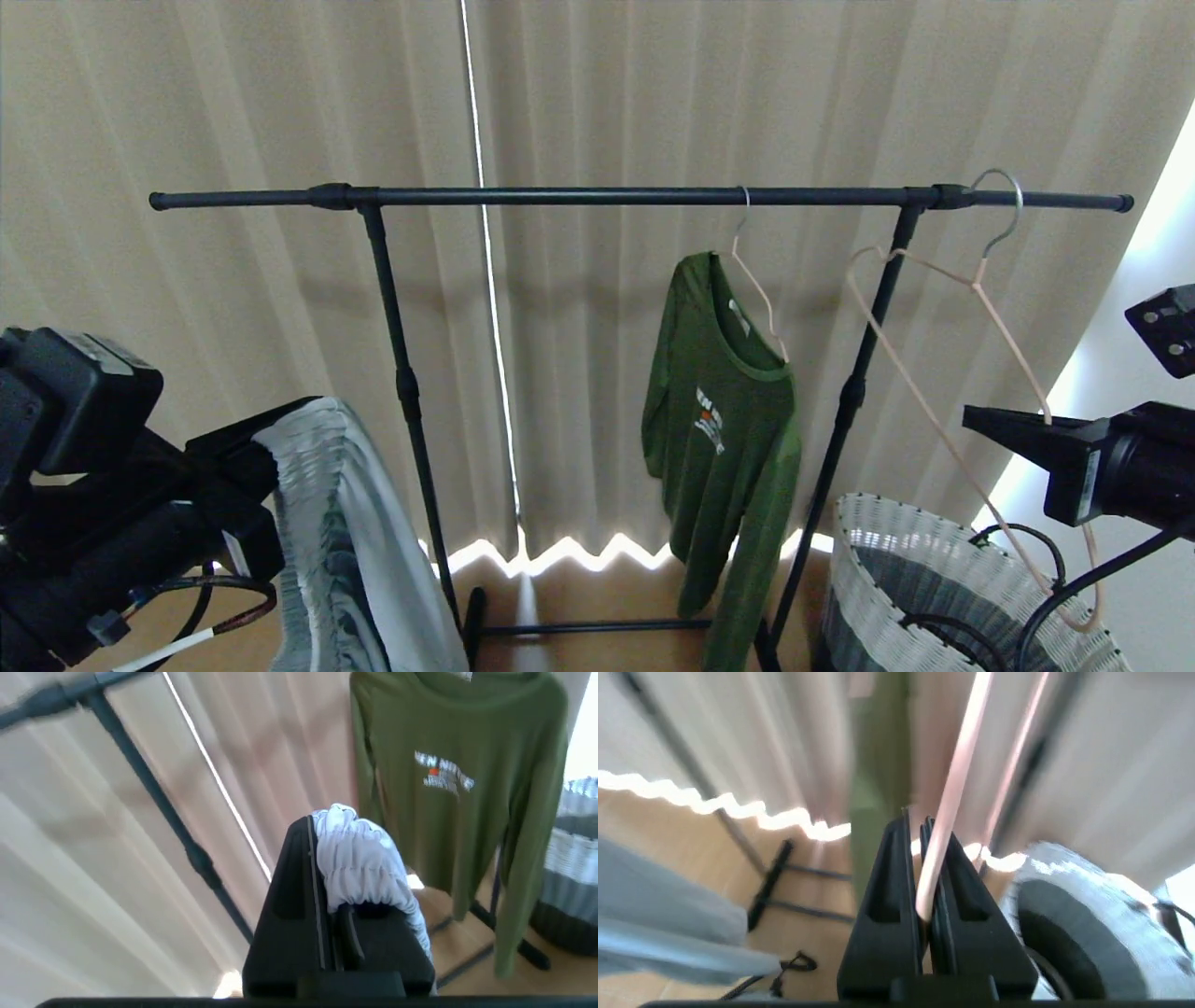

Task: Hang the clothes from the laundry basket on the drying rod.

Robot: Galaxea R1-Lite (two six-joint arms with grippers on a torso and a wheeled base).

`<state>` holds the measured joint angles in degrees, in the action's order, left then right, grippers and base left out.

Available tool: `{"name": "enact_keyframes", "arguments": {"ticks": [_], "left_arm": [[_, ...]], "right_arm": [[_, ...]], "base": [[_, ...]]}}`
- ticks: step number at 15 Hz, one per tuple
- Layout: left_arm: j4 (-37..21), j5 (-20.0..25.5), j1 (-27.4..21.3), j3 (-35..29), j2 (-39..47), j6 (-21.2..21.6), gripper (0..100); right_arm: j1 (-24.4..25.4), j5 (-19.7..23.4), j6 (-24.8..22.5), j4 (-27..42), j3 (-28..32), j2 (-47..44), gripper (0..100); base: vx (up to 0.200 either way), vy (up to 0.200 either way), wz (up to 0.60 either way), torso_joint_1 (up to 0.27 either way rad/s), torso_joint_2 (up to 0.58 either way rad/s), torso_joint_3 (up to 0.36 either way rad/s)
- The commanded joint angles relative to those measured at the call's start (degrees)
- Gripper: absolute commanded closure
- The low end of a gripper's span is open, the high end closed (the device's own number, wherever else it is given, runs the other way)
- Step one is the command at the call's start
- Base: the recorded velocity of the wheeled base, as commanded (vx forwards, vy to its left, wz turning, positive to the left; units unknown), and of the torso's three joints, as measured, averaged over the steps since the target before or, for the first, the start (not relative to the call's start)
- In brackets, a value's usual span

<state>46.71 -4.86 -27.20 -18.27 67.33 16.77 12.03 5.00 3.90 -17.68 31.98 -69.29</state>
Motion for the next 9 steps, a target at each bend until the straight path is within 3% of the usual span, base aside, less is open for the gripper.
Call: {"name": "enact_keyframes", "arguments": {"ticks": [1,6,9], "left_arm": [[0.1,0.0,-0.5,-0.9,0.7,-0.1,100],[-0.4,-1.6,-0.5,-8.5,6.5,-0.2,100],[-0.5,-7.9,-0.8,-14.8,12.5,-0.3,100]], "right_arm": [[0.0,2.8,0.0,-0.8,-1.2,1.9,100],[0.0,17.0,0.0,-3.3,-1.1,5.0,100],[0.4,22.7,0.1,-6.8,-1.1,4.2,100]], "base": [[0.000,0.000,0.00,0.000,0.00,0.000],[0.000,0.000,0.00,0.000,0.00,0.000],[0.000,0.000,0.00,0.000,0.00,0.000]]}}
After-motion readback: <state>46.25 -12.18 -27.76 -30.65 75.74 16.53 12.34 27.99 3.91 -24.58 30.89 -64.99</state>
